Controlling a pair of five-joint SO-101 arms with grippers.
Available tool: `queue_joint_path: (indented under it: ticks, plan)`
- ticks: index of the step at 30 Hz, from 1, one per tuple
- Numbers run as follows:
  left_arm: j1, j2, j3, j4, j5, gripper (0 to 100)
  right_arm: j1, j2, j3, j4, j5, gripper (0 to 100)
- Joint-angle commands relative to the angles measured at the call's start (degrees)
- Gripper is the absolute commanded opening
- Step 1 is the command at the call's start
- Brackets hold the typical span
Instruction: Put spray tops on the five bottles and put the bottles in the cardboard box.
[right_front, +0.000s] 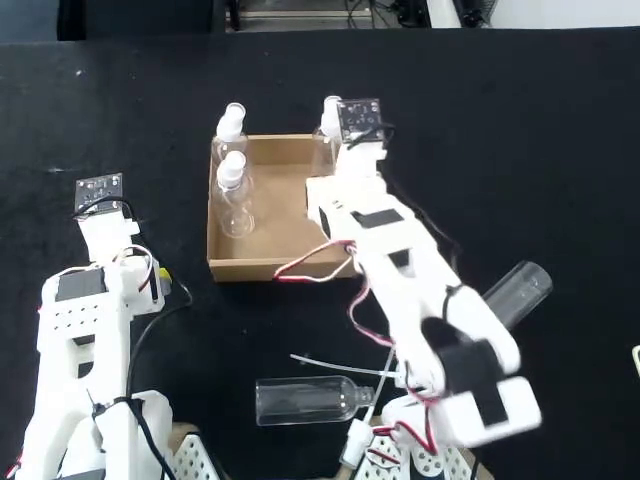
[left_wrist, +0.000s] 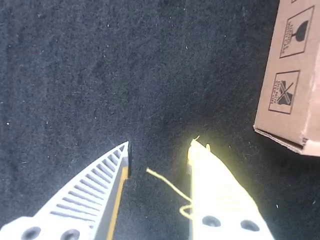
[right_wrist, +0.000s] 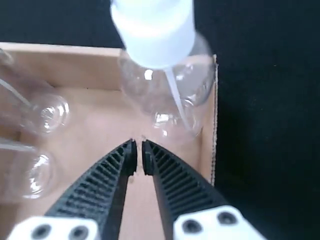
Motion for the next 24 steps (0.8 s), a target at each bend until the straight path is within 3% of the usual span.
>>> queue_joint_path:
  ticks: [1,5,8,14,20,24]
  plan:
    - [-0.1,-1.6,-0.6,-1.0,0.3,18,1.8,-9.5,1.6,2.2,0.3,1.2]
    - [-0.1,-1.6,-0.4,-0.8,0.3,18,6.2,-21.1,0.6,16.3,10.1,1.2]
    - [-0.1,-1.2,-0.3,-0.6,0.3,18,9.8,-28.6,-4.2,32.6,22.0,1.8]
    - [-0.3,-1.1,-0.3,-0.5,0.3,18,24.3,-31.3,-15.9,61.8,47.7,20.6]
    - [-0.1,-1.0,-0.3,-0.5,0.3,18,39.8,-27.2,-19.1,66.9,82.5,21.9]
    - [-0.1,-1.1,0.6,-1.0,0.4,18,45.5,-22.9,-19.0,66.7,98.3,22.2]
